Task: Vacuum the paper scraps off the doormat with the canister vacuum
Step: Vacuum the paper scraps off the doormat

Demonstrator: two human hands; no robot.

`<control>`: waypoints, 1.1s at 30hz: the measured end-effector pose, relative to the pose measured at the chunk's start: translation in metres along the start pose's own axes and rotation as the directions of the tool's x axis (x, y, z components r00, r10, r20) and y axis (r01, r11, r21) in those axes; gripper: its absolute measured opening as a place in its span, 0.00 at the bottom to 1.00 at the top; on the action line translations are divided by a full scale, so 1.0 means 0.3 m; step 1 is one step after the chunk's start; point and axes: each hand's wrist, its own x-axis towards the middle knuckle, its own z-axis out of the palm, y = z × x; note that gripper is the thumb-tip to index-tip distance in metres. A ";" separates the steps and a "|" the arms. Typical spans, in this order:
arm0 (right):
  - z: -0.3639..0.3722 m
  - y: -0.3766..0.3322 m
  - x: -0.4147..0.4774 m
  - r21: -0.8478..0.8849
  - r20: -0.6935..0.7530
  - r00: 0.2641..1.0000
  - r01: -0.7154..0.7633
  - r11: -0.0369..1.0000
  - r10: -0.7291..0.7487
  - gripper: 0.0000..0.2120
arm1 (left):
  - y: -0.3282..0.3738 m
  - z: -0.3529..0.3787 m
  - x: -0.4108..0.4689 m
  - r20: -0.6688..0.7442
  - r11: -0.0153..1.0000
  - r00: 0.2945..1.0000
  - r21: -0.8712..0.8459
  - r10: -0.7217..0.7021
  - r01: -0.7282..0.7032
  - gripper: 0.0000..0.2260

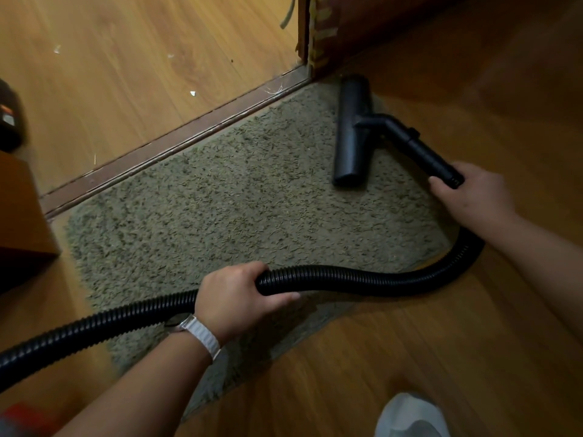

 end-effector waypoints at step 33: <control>0.022 0.022 -0.050 -0.013 0.036 0.999 0.017 1.000 -0.016 0.18 | 0.001 -0.002 -0.015 0.035 0.999 0.999 0.028 0.023 -0.024 0.38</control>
